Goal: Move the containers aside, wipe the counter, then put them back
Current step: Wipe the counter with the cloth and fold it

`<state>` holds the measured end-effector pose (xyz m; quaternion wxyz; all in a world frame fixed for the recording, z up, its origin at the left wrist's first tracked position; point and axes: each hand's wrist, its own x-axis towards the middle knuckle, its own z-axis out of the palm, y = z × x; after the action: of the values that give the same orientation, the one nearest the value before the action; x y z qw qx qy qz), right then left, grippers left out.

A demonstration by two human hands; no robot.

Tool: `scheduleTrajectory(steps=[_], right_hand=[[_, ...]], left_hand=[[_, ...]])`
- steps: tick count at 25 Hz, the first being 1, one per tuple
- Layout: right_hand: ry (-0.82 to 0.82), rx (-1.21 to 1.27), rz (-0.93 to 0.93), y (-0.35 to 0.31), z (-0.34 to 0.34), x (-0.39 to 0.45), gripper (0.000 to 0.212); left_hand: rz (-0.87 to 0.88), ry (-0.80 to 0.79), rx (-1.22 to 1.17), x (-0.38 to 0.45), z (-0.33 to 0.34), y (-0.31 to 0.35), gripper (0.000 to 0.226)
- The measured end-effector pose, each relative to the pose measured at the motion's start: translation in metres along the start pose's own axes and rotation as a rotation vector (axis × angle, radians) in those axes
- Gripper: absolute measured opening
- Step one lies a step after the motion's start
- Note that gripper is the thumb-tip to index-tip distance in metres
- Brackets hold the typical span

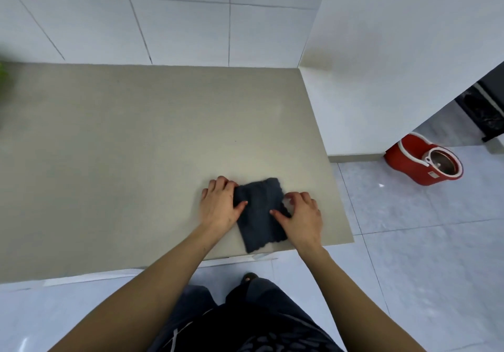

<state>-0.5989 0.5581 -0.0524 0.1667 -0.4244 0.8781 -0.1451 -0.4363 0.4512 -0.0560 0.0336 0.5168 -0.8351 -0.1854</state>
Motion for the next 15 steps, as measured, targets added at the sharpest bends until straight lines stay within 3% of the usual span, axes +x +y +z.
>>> scheduleTrajectory(steps=[5,10,15], right_hand=[[-0.056,0.069,-0.137,0.0,0.003,0.004,0.018],[-0.113,0.19,-0.008,0.028,-0.014,0.014,0.012],[-0.039,0.141,0.013,0.066,-0.037,0.025,0.015]], left_hand=[[-0.04,0.017,-0.161,0.0,0.006,0.026,0.022],[-0.037,0.004,-0.248,0.011,0.004,0.043,0.018],[0.038,-0.048,-0.307,0.02,0.014,0.085,0.019]])
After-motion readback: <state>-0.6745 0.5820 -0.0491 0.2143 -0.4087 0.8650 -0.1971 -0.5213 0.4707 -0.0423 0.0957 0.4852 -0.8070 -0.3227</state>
